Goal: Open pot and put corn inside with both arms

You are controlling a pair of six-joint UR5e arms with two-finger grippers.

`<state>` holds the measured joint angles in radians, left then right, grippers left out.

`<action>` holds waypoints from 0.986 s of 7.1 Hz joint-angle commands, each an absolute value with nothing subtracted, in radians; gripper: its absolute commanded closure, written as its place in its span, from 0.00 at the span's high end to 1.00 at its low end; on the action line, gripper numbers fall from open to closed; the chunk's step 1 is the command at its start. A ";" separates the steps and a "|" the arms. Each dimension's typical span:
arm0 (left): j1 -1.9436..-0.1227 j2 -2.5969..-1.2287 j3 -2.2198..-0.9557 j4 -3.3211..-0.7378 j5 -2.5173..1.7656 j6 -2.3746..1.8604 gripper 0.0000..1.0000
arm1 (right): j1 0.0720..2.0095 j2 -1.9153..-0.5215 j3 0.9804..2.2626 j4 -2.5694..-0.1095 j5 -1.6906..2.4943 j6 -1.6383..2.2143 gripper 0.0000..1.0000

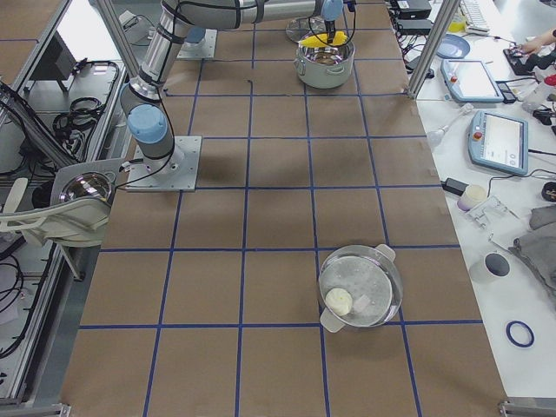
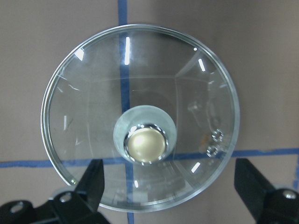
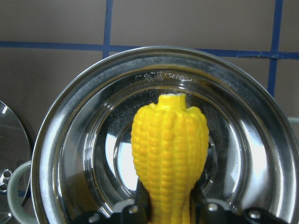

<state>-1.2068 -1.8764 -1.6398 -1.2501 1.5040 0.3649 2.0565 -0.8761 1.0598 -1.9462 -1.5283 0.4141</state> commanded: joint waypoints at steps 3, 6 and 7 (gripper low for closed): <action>-1.212 -1.500 -1.739 -1.548 1.493 0.353 1.00 | 2.057 -0.847 1.090 -2.008 -1.522 0.414 0.60; -1.399 -1.503 -1.500 -1.721 1.497 0.056 1.00 | 2.056 -0.857 1.143 -2.086 -1.520 0.419 0.99; -1.561 -1.534 -1.493 -1.627 1.512 -0.091 1.00 | 2.054 -0.880 1.138 -2.085 -1.522 0.411 1.00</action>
<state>-1.3920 -1.4992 -1.5463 -1.6795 1.5000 0.0941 2.0554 -0.8608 1.1379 -2.0799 -1.5210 0.4169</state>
